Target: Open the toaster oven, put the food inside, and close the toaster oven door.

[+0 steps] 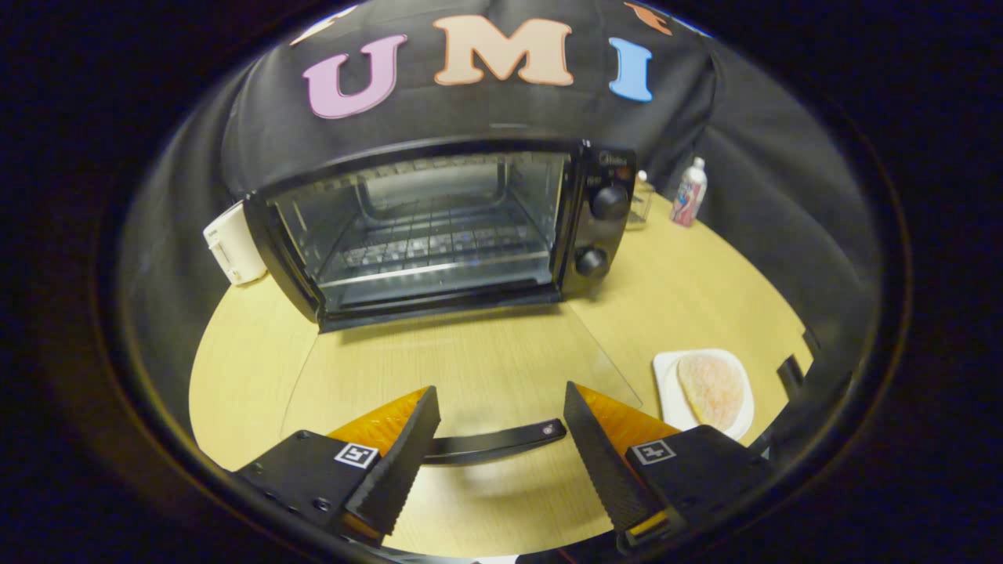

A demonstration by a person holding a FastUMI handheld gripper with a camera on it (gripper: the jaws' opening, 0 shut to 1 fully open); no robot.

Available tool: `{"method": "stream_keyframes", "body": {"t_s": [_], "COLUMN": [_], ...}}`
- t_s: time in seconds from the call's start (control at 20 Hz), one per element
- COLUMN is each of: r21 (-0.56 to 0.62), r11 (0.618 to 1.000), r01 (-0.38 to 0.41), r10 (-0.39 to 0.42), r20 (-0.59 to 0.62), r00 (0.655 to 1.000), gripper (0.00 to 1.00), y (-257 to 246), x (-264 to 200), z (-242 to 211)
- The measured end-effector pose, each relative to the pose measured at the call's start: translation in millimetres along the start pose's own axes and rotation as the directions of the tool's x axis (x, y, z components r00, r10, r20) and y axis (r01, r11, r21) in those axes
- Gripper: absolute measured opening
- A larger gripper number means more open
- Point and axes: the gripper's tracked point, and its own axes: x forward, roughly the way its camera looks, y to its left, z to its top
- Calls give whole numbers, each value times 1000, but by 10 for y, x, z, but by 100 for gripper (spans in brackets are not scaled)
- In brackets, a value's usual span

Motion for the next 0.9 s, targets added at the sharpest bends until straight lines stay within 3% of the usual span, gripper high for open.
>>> {"method": "stream_keyframes", "body": {"t_s": [0.4,0.65,0.9], "r21": [41,39,136], "r11": [999,999,990], "r01": [25,-3,35], "r10": [-25,4,-39], "r20": [12,-17,22], "r00": [1000,1000,999], "gripper": [100,100,100], "y": [-37,-47,-553], "x": [106,27,-137], "z": [53,115,358]}}
